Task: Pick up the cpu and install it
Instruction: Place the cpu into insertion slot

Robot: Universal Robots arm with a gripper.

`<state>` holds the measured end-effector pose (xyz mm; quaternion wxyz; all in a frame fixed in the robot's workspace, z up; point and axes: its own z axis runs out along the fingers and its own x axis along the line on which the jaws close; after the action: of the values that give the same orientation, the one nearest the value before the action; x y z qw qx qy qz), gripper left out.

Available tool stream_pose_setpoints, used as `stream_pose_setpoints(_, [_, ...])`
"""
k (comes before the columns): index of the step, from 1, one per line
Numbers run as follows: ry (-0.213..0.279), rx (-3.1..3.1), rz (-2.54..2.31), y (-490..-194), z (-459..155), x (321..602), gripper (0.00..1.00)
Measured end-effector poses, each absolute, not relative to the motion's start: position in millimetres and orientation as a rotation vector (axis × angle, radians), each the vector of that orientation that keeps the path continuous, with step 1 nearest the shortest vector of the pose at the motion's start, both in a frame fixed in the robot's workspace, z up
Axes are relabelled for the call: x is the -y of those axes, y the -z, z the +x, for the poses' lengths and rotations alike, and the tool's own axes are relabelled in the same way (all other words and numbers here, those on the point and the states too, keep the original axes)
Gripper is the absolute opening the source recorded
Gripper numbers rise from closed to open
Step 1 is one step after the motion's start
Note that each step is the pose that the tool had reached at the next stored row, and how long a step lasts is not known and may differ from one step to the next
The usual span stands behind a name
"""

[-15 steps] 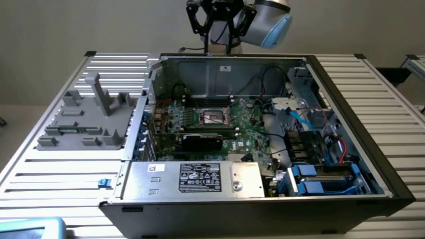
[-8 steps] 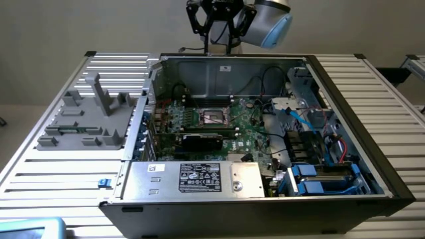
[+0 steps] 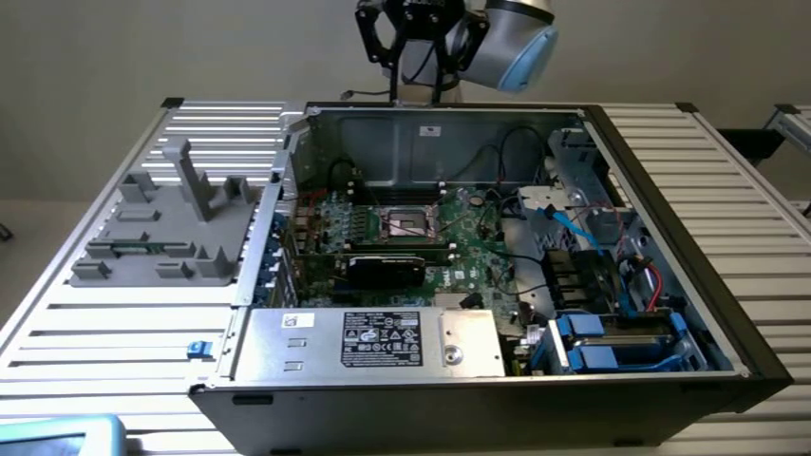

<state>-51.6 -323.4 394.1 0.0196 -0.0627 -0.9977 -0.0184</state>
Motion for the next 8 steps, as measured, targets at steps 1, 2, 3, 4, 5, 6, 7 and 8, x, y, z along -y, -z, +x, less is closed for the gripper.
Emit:
stream_pose_setpoints(1, [0.058, 3.094, -0.221, -394.0, -51.6, 323.4, 0.54])
stream_pose_setpoints(2, [0.058, 3.093, -0.247, -394.0, -51.6, 323.4, 0.54])
stream_pose_setpoints(3, [0.059, 3.091, -0.273, -393.9, -51.7, 323.4, 0.54])
stream_pose_setpoints(4, [0.059, 3.089, -0.298, -393.9, -51.7, 323.4, 0.54])
stream_pose_setpoints(5, [0.060, 3.087, -0.323, -393.8, -51.6, 323.4, 0.54])
stream_pose_setpoints(6, [0.060, 3.084, -0.350, -393.7, -51.6, 323.4, 0.54])
stream_pose_setpoints(7, [0.060, 3.081, -0.374, -393.6, -51.6, 323.4, 0.54])
stream_pose_setpoints(8, [0.061, 3.079, -0.398, -393.5, -51.7, 323.4, 0.54])
